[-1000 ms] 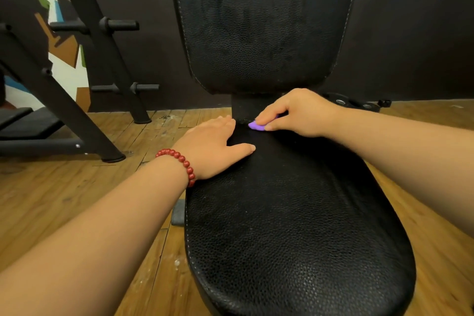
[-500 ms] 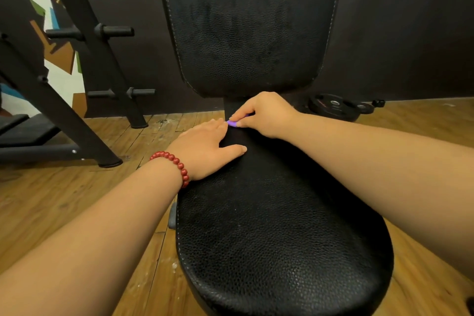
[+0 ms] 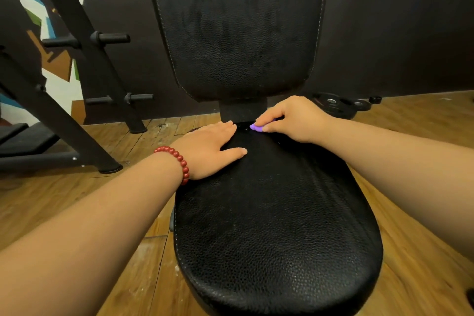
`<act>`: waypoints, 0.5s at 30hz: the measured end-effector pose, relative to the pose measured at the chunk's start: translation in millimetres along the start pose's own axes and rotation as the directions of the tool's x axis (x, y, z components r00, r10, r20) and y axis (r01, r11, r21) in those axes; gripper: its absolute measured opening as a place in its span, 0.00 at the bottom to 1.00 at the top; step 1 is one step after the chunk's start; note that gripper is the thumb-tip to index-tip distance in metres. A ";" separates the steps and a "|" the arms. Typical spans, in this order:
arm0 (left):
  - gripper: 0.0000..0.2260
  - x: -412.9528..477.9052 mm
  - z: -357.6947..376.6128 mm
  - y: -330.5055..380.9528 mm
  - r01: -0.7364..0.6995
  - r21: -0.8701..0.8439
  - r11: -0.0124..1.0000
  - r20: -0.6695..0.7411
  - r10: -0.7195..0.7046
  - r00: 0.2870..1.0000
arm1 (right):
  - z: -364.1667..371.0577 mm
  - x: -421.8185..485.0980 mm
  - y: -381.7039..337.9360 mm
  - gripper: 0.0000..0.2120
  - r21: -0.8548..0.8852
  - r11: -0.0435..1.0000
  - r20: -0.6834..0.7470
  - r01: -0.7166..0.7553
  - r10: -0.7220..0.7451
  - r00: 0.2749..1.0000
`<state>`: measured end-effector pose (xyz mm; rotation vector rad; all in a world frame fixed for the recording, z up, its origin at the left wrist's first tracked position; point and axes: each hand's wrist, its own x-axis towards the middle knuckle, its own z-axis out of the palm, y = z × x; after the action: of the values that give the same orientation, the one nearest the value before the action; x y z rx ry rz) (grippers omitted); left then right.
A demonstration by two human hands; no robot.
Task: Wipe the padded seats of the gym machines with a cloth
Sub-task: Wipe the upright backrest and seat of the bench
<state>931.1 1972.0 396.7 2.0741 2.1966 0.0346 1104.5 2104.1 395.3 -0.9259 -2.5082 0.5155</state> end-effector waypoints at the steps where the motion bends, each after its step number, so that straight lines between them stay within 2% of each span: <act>1: 0.32 1.1 -1.6 1.1 0.004 0.007 1.000 0.015 -0.004 1.000 | -3.6 -0.4 1.5 0.11 -0.008 1.000 0.020 0.006 -0.006 1.000; 3: 0.33 3.2 -4.6 4.6 0.017 0.000 1.000 0.036 -0.017 0.999 | -11.8 -1.8 7.9 0.12 -0.034 0.999 0.023 -0.017 0.017 1.000; 7: 0.35 7.9 -7.0 20.1 0.015 0.014 1.000 0.071 -0.016 0.997 | -15.9 -6.8 19.1 0.12 -0.003 0.993 -0.063 -0.117 0.117 0.991; 15: 0.34 22.3 0.5 39.6 -0.007 -0.034 0.999 0.034 0.008 0.999 | -18.8 -34.8 28.0 0.11 0.050 0.999 -0.001 0.005 -0.005 1.000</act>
<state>969.3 1996.6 398.5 2.0493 2.1532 0.0364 1152.6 2104.1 389.3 -0.9005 -2.4839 0.5737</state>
